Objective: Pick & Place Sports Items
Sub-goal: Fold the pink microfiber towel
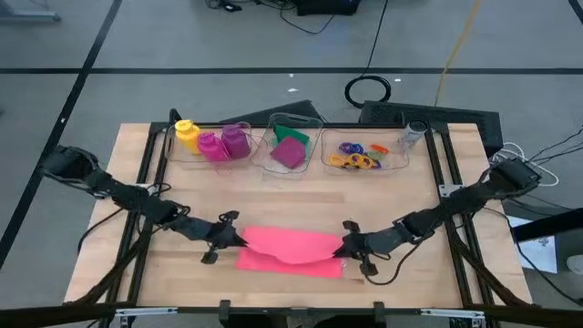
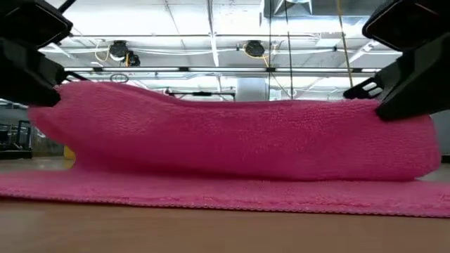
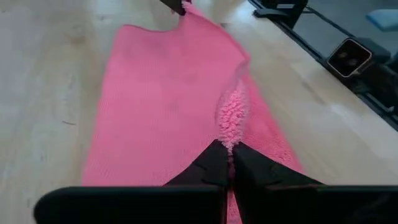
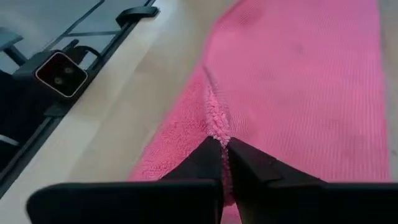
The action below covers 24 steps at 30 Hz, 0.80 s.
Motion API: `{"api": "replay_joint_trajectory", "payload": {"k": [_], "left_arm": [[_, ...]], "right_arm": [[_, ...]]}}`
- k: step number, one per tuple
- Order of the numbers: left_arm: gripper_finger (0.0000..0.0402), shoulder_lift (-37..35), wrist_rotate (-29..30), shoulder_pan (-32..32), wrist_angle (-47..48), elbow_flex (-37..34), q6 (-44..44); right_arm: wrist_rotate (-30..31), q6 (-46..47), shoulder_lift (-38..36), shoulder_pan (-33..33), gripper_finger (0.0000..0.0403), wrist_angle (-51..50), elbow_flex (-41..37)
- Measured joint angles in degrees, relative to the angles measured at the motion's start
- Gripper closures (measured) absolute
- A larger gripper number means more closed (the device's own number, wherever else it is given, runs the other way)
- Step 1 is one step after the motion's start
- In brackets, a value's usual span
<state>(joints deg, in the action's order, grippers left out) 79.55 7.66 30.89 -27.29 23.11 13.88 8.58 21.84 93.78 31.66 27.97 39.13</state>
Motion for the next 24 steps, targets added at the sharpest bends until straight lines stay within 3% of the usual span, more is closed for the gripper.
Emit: {"api": "replay_joint_trajectory", "payload": {"k": [24], "left_arm": [[0.0401,0.1,-3.3,1.3,-0.9,0.0,4.6]], "right_arm": [[-2.9,0.3,0.0,0.0,0.0403,-0.8,0.0]]}}
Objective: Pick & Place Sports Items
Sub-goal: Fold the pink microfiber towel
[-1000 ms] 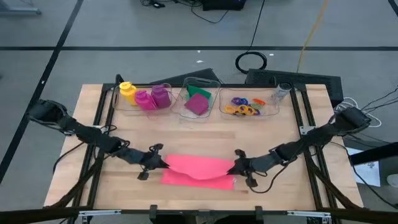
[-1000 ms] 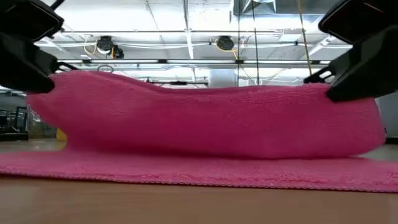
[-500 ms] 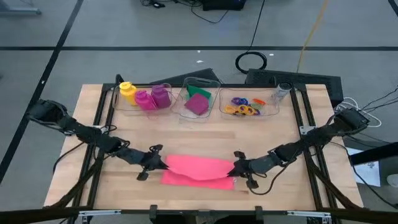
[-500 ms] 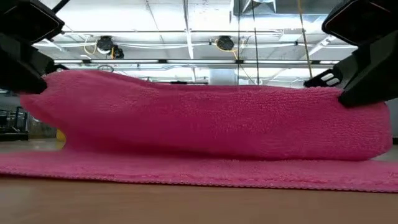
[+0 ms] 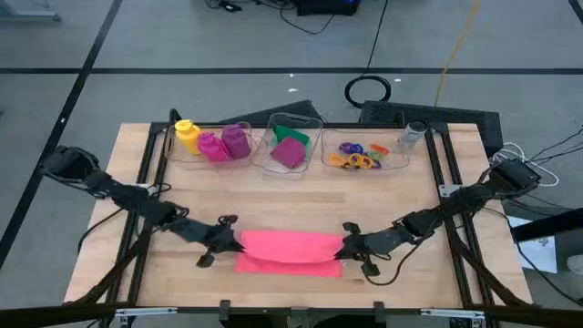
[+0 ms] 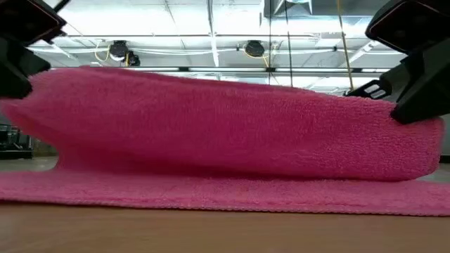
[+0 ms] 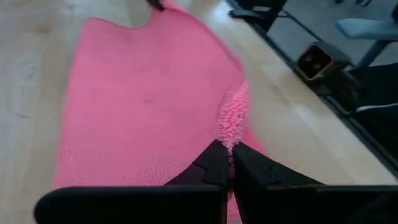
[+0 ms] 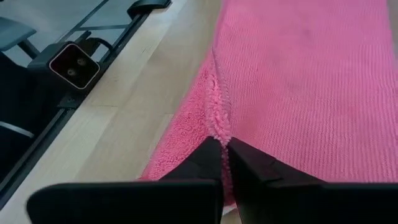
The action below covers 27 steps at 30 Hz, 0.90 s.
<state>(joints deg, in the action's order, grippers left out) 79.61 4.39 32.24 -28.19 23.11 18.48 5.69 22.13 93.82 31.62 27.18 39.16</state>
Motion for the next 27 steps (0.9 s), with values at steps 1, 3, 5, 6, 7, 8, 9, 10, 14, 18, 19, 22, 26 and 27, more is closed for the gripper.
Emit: {"api": "replay_joint_trajectory", "payload": {"k": [1,3,5,6,7,8,9,10,14,18,19,22,26,27], "left_arm": [[0.0401,0.0,0.3,0.3,-0.2,0.0,-0.1],[0.0401,0.0,0.9,0.6,-0.3,0.0,-0.1],[0.0401,0.0,1.6,0.6,-0.3,0.0,0.1],[0.0401,0.0,1.7,0.6,-0.4,0.0,0.3],[0.0401,0.0,1.7,0.6,-0.4,0.0,0.6],[0.0401,0.0,1.7,0.5,-0.4,0.0,0.9],[0.0401,0.0,1.7,0.5,-0.4,0.0,1.2],[0.0401,0.0,1.7,0.5,-0.4,0.0,1.4],[0.0387,0.0,1.7,0.5,-0.4,0.0,2.0],[0.0345,0.0,1.0,0.5,-0.9,0.0,3.1],[0.0332,0.0,0.3,0.5,-1.5,0.0,3.1],[0.0295,0.0,-1.2,0.5,-3.9,0.0,3.1],[0.0248,0.0,-2.4,0.5,-6.0,0.0,4.0],[0.0237,0.0,-2.6,0.5,-6.3,0.0,4.5]], "right_arm": [[0.0,0.1,0.0,0.0,0.0403,0.0,0.0],[0.0,0.1,0.0,0.0,0.0403,0.0,0.0],[0.0,0.2,0.0,0.0,0.0403,0.0,0.0],[0.0,0.2,0.0,0.0,0.0403,0.0,0.0],[0.0,0.1,0.0,0.0,0.0403,0.0,0.0],[0.0,0.1,0.0,0.0,0.0403,0.0,0.0],[0.0,0.1,0.0,0.0,0.0403,0.0,0.0],[0.0,0.0,0.0,0.0,0.0403,0.0,0.0],[0.0,-0.2,0.0,0.0,0.0402,0.0,0.0],[-0.5,-0.3,0.0,0.0,0.0382,0.0,0.0],[-1.2,-0.4,0.0,0.0,0.0373,0.0,0.0],[-3.0,-0.6,0.0,0.0,0.0342,0.8,0.0],[-3.1,-0.4,0.0,0.0,0.0293,1.8,0.0],[-3.1,-0.4,0.0,0.0,0.0282,1.8,0.0]]}}
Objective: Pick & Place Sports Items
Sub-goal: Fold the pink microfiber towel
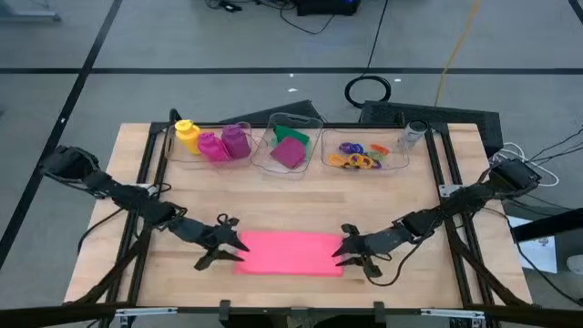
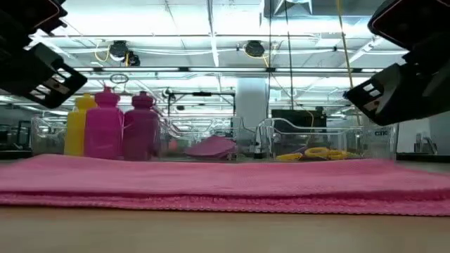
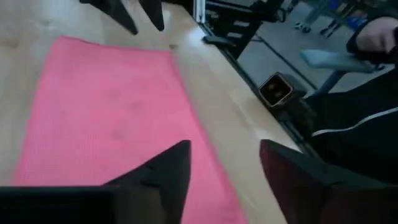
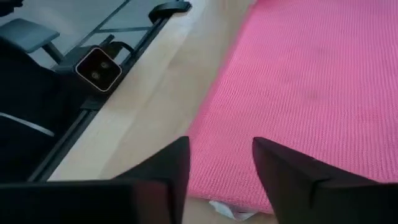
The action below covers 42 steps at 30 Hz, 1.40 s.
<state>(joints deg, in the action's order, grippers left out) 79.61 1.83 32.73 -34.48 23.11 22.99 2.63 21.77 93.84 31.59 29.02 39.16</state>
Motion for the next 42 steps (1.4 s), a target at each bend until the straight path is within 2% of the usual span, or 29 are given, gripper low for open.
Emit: {"api": "replay_joint_trajectory", "payload": {"k": [4,9,14,22,31,35,42], "left_arm": [[0.0202,0.0,-0.3,0.0,-0.9,0.0,0.9],[0.0179,0.0,0.1,0.0,-3.0,0.0,-1.3],[0.0176,0.0,4.4,-0.3,-2.5,0.0,-1.9],[0.0176,0.3,4.8,-3.2,-0.7,0.0,-1.8],[0.0176,10.8,3.7,-5.4,-4.6,2.1,-4.1],[0.0176,16.5,-0.4,-5.8,-3.7,6.7,-5.4],[0.0176,22.6,-5.3,-7.7,11.7,15.2,-6.2]], "right_arm": [[0.0,0.1,0.0,0.0,0.0240,0.0,0.0],[0.3,-0.6,0.0,0.0,0.0204,1.4,0.0],[0.5,-3.4,0.0,-0.5,0.0184,3.3,0.0],[5.0,-6.1,0.0,-2.9,0.0174,1.4,0.0],[5.0,-5.9,0.6,-3.4,0.0175,1.4,0.0],[5.1,-5.4,3.2,-2.7,0.0174,2.7,0.0],[5.0,-5.3,6.8,-2.6,0.0179,4.6,0.0]]}}
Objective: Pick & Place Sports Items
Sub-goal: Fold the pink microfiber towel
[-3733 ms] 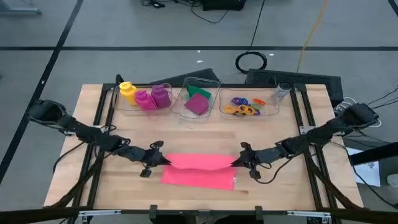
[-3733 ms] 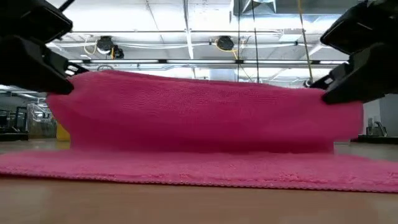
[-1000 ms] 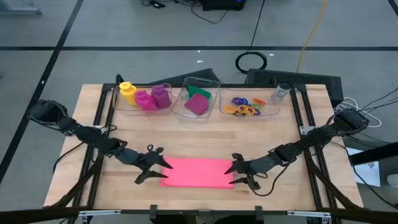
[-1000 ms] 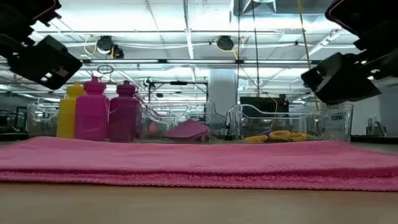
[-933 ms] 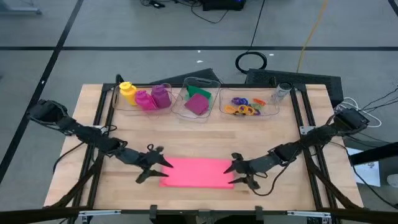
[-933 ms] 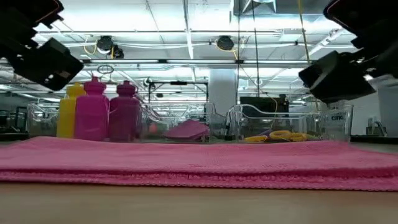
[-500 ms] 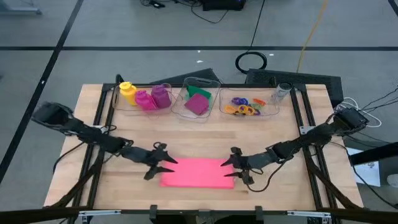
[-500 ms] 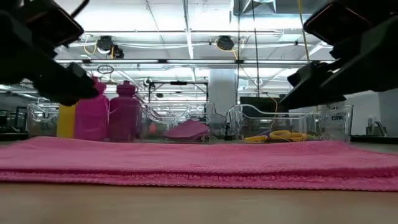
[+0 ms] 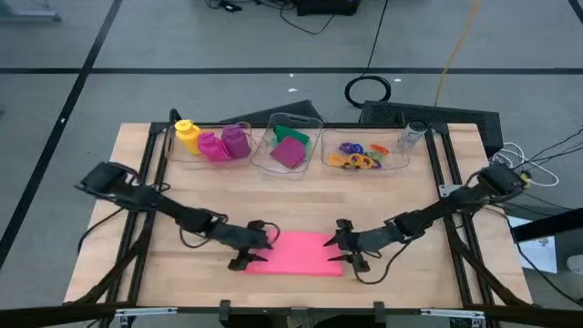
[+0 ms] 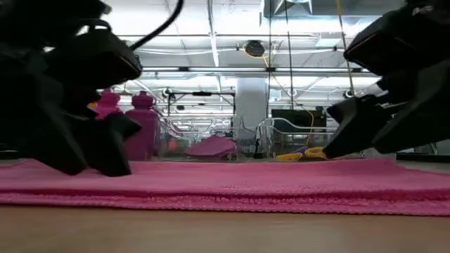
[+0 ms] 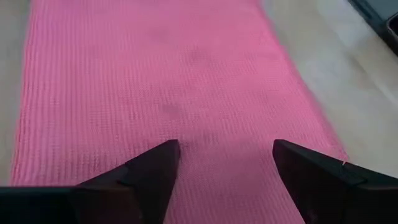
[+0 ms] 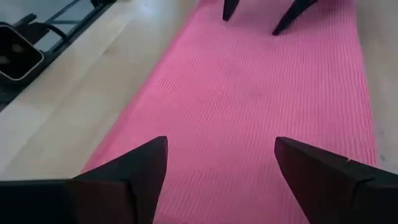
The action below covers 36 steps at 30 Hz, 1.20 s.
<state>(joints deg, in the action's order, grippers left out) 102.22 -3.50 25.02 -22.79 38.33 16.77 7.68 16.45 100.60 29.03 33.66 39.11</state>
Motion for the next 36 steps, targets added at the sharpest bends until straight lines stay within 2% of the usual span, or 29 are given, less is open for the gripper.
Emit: {"api": "replay_joint_trajectory", "payload": {"k": [4,13,24,31,36], "left_arm": [[0.0176,0.4,-1.0,-1.1,6.7,2.4,0.3],[0.0176,0.1,-0.8,-3.6,16.6,3.1,2.4],[0.0177,-0.7,-1.0,-8.2,21.0,3.2,2.5],[0.0176,-7.7,0.4,-8.3,25.8,2.3,0.3],[0.0176,-15.6,4.8,-6.8,27.7,2.4,2.4]], "right_arm": [[0.0,0.0,0.3,-0.2,0.0188,0.0,0.0],[0.0,-0.2,0.3,-0.5,0.0200,0.0,0.0],[-0.2,-0.7,0.2,-0.9,0.0200,0.4,0.0],[-0.2,-0.9,0.2,-0.9,0.0200,0.6,0.0],[-0.2,-0.9,0.2,-0.9,0.0200,0.9,0.0]]}}
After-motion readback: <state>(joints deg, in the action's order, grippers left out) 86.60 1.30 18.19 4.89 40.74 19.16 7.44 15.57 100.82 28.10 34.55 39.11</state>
